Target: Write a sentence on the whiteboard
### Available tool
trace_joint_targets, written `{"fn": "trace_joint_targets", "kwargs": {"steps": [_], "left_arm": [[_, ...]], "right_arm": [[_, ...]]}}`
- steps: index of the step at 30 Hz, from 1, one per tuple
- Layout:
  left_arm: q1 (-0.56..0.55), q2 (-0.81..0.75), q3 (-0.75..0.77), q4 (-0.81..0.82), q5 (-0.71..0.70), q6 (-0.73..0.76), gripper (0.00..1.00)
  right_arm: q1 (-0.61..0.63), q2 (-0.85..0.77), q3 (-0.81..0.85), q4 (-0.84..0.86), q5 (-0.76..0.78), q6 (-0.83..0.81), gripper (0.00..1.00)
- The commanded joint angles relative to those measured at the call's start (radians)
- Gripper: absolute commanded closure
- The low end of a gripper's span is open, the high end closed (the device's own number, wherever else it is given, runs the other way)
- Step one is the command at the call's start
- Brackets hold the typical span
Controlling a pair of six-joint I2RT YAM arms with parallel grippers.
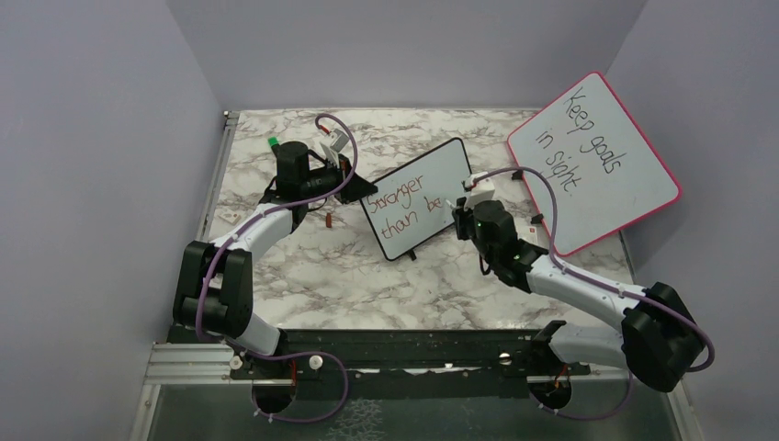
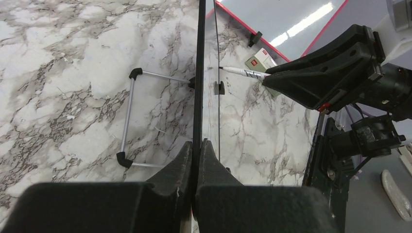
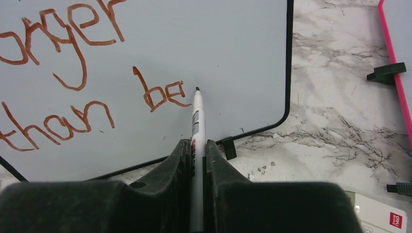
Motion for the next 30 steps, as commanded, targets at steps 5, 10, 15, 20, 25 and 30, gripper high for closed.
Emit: {"fn": "trace_joint_targets", "kwargs": {"steps": [5, 10, 15, 20, 25, 30], "left_arm": [[-0.003, 0.042, -0.018, -0.121, -0.055, 0.076, 1.0], [-0.003, 0.041, -0.019, -0.121, -0.055, 0.076, 1.0], [-0.003, 0.042, -0.017, -0.121, -0.055, 0.075, 1.0], [-0.003, 0.042, -0.018, -0.121, -0.054, 0.077, 1.0], [-0.003, 0.045, -0.015, -0.123, -0.051, 0.079, 1.0], [-0.003, 0.046, -0.015, -0.124, -0.052, 0.08, 1.0]], "right_arm": [[-0.016, 0.005, 0.057, 0.067, 0.015, -0.028, 0.99], [-0.022, 0.02, 0.068, 0.076, 0.014, -0.035, 0.99], [-0.029, 0.045, 0.084, 0.087, 0.0, -0.036, 0.99], [-0.032, 0.066, 0.094, 0.077, -0.009, -0.035, 0.99], [-0.034, 0.073, 0.097, 0.071, -0.031, -0.039, 0.99], [-0.034, 0.059, 0.096, 0.061, -0.074, -0.044, 0.99]]}}
